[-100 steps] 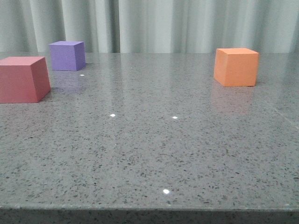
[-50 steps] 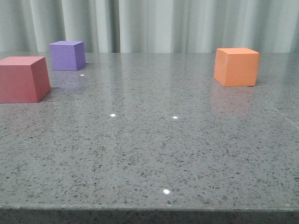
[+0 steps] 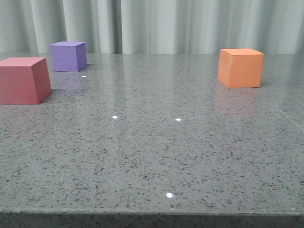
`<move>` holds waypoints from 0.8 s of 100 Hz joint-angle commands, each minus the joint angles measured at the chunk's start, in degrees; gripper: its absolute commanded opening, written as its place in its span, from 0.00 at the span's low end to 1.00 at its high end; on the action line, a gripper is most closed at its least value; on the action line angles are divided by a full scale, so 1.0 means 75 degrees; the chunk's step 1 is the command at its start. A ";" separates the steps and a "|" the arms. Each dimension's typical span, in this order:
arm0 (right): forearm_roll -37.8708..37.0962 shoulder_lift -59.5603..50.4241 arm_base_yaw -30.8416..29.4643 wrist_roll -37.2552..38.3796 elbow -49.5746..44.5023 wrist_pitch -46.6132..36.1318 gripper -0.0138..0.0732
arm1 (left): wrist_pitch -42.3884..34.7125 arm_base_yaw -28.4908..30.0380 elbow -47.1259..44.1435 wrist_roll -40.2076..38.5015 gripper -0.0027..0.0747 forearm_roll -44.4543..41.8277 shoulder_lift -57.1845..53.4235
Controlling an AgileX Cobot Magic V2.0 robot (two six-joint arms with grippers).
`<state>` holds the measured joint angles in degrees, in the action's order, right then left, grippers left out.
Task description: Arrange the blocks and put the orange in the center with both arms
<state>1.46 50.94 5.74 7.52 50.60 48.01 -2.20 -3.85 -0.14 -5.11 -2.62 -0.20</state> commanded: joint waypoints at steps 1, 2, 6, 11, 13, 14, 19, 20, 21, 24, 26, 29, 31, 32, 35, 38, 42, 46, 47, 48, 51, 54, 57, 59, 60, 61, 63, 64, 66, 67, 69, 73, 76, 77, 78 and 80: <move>0.0145 0.0073 -0.0052 -0.0057 0.0348 -0.0479 0.90 | -0.0627 0.0019 -0.0322 -0.0024 0.01 0.0056 -0.0286; 0.0174 0.0092 -0.0052 -0.0057 0.0372 -0.0493 0.90 | -0.0627 0.0019 -0.0322 -0.0024 0.01 0.0056 -0.0286; 0.0254 0.0229 -0.0052 -0.0057 0.0465 -0.0554 0.90 | -0.0627 0.0019 -0.0322 -0.0024 0.01 0.0056 -0.0286; 0.0356 0.0447 -0.0024 -0.0057 0.0660 -0.0577 0.90 | -0.0627 0.0019 -0.0322 -0.0024 0.01 0.0056 -0.0286; 0.0391 0.0558 -0.0006 -0.0057 0.0760 -0.0577 0.90 | -0.0627 0.0019 -0.0322 -0.0024 0.01 0.0056 -0.0286; 0.0405 0.0596 0.0003 -0.0057 0.0830 -0.0577 0.90 | -0.0627 0.0019 -0.0322 -0.0024 0.01 0.0056 -0.0286; 0.0412 0.0878 0.0112 -0.0057 0.1083 -0.0577 0.90 | -0.0627 0.0019 -0.0322 -0.0024 0.01 0.0056 -0.0286; 0.0412 0.0962 0.0129 -0.0057 0.1119 -0.0577 0.90 | -0.0627 0.0019 -0.0322 -0.0024 0.01 0.0056 -0.0286; 0.0412 0.1005 0.0145 -0.0057 0.1194 -0.0577 0.90 | -0.0627 0.0019 -0.0322 -0.0024 0.01 0.0056 -0.0286; 0.0412 0.1229 0.0231 -0.0057 0.1350 -0.0577 0.90 | -0.0627 0.0019 -0.0322 -0.0024 0.01 0.0056 -0.0286; 0.0412 0.1324 0.0282 -0.0057 0.1464 -0.0577 0.90 | -0.0627 0.0019 -0.0322 -0.0024 0.01 0.0056 -0.0286; 0.0412 0.1566 0.0354 -0.0057 0.1622 -0.0577 0.90 | -0.0627 0.0019 -0.0322 -0.0024 0.01 0.0056 -0.0286; 0.0412 0.1715 0.0404 -0.0057 0.1742 -0.0577 0.90 | -0.0627 0.0019 -0.0322 -0.0024 0.01 0.0056 -0.0286; 0.0412 0.1765 0.0422 -0.0057 0.1783 -0.0577 0.90 | -0.0627 0.0019 -0.0322 -0.0024 0.01 0.0056 -0.0286; 0.0412 0.1975 0.0495 -0.0057 0.1994 -0.0569 0.90 | -0.0627 0.0019 -0.0322 -0.0024 0.01 0.0056 -0.0286; 0.0405 0.2242 0.0578 -0.0057 0.2172 -0.0560 0.90 | -0.0627 0.0019 -0.0322 -0.0024 0.01 0.0056 -0.0286; 0.0391 0.2512 0.0657 -0.0057 0.2435 -0.0540 0.90 | -0.0627 0.0019 -0.0322 -0.0024 0.01 0.0056 -0.0286; 0.0370 0.2833 0.0738 -0.0057 0.2657 -0.0531 0.90 | -0.0627 0.0019 -0.0322 -0.0024 0.01 0.0056 -0.0286; 0.0372 0.2886 0.0762 -0.0057 0.2746 -0.0514 0.90 | -0.0627 0.0019 -0.0322 -0.0024 0.01 0.0056 -0.0286; 0.0363 0.2989 0.0774 -0.0057 0.2791 -0.0514 0.90 | -0.0627 0.0019 -0.0322 -0.0024 0.01 0.0056 -0.0286; 0.0322 0.3191 0.0805 -0.0057 0.3004 -0.0459 0.90 | -0.0627 0.0019 -0.0322 -0.0024 0.01 0.0056 -0.0286; 0.0304 0.3386 0.0814 -0.0057 0.3165 -0.0421 0.90 | -0.0627 0.0019 -0.0322 -0.0024 0.01 0.0056 -0.0286; 0.0269 0.3615 0.0814 -0.0057 0.3326 -0.0388 0.90 | -0.0627 0.0019 -0.0322 -0.0024 0.01 0.0056 -0.0286; 0.0231 0.3753 0.0814 -0.0057 0.3446 -0.0354 0.90 | -0.0627 0.0019 -0.0322 -0.0024 0.01 0.0056 -0.0286; 0.0220 0.3798 0.0814 -0.0057 0.3486 -0.0346 0.90 | -0.0627 0.0019 -0.0322 -0.0024 0.01 0.0056 -0.0286; 0.0193 0.3842 0.0814 -0.0057 0.3564 -0.0324 0.90 | -0.0627 0.0019 -0.0322 -0.0024 0.01 0.0056 -0.0286; 0.0140 0.3974 0.0814 -0.0057 0.3677 -0.0305 0.90 | -0.0627 0.0019 -0.0322 -0.0024 0.01 0.0056 -0.0286; 0.0121 0.4060 0.0814 -0.0057 0.3714 -0.0303 0.90 | -0.0627 0.0019 -0.0322 -0.0024 0.01 0.0056 -0.0286; 0.0061 0.4182 0.0814 -0.0057 0.3821 -0.0296 0.90 | -0.0627 0.0019 -0.0322 -0.0024 0.01 0.0056 -0.0286; 0.0043 0.4222 0.0814 -0.0057 0.3856 -0.0286 0.90 | -0.0627 0.0019 -0.0322 -0.0024 0.01 0.0056 -0.0286; -0.0001 0.4342 0.0814 -0.0057 0.3964 -0.0266 0.90 | -0.0627 0.0019 -0.0322 -0.0024 0.01 0.0056 -0.0286; -0.0086 0.4538 0.0814 -0.0057 0.4180 -0.0195 0.90 | -0.0627 0.0019 -0.0322 -0.0024 0.01 0.0056 -0.0286; -0.0144 0.4727 0.0814 -0.0057 0.4318 -0.0141 0.90 | -0.0627 0.0019 -0.0322 -0.0024 0.01 0.0056 -0.0286; -0.0195 0.4765 0.0814 -0.0057 0.4383 -0.0110 0.90 | -0.0627 0.0019 -0.0322 -0.0024 0.01 0.0056 -0.0286; -0.0195 0.4834 0.0814 -0.0057 0.4417 -0.0093 0.90 | -0.0627 0.0019 -0.0322 -0.0024 0.01 0.0056 -0.0286; -0.0235 0.4905 0.0814 -0.0057 0.4514 -0.0048 0.90 | -0.0627 0.0019 -0.0322 -0.0024 0.01 0.0056 -0.0286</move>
<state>1.66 86.89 11.88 7.52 79.86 48.74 -2.20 -3.85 -0.14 -5.11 -2.62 -0.20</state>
